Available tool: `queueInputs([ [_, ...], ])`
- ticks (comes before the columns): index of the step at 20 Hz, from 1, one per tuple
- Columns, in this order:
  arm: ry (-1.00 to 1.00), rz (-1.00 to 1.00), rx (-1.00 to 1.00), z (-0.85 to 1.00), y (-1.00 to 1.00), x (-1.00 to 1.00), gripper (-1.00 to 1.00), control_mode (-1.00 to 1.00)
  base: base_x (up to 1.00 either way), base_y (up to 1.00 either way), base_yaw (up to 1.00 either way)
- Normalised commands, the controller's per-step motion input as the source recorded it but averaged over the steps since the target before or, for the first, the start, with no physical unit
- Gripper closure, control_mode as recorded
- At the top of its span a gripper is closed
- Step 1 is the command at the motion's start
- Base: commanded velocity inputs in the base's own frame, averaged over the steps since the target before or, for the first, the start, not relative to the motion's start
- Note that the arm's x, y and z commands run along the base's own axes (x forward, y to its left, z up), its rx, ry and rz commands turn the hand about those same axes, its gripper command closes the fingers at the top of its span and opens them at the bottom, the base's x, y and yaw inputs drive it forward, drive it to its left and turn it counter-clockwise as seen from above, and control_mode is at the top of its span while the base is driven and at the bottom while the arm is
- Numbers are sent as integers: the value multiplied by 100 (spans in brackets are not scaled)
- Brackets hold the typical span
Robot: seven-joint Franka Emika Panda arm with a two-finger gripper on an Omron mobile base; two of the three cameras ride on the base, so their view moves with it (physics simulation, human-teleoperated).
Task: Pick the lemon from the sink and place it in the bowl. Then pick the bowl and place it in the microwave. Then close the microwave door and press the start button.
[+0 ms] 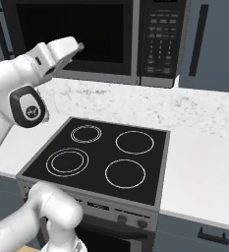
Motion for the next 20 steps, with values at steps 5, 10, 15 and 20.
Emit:
queueInputs([
  [5, 2, 11, 39, -8, -2, 0, -100, -100, 0, 0, 0],
  [10, 0, 25, 44, -51, -29, -1, -100, -100, 0, 0, 0],
  [15, 0, 33, 34, -54, -42, 0, -100, -100, 0, 0, 0],
  [20, 0, 34, 10, -23, -51, 0, -100, -100, 0, 0, 0],
])
